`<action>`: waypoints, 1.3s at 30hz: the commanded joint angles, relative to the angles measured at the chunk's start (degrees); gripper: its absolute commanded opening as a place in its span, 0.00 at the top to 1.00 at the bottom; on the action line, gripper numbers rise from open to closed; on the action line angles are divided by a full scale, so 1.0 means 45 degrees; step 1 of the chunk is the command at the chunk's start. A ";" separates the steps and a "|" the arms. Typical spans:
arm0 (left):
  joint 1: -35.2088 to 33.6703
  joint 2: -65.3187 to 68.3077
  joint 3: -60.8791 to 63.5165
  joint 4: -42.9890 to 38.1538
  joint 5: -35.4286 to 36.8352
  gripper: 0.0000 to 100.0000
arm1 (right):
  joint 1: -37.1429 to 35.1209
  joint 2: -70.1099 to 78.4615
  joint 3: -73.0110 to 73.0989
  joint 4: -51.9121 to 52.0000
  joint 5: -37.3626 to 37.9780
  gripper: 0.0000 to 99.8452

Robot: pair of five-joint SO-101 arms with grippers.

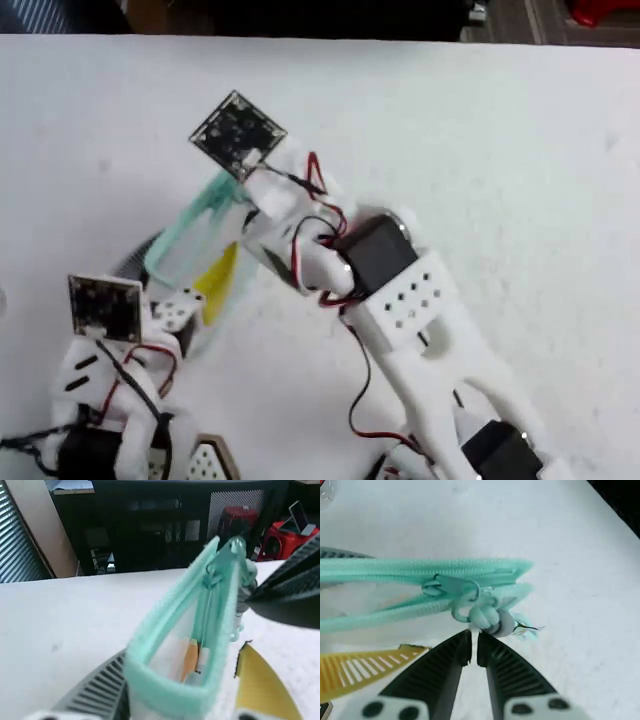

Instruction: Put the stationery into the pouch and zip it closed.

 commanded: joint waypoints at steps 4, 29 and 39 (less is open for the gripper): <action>-0.0127 0.0127 0.0039 -0.0508 -0.0098 0.69 | -0.0107 -0.2139 -0.0938 0.0088 0.0000 0.98; 0.4366 0.0127 0.0391 0.1114 -0.5236 0.98 | -0.1768 -0.4484 -0.0840 0.4484 0.6193 0.70; 0.4425 0.0127 0.0371 0.1309 -0.5255 0.98 | -0.1768 -0.4405 0.0000 0.4269 0.7853 0.70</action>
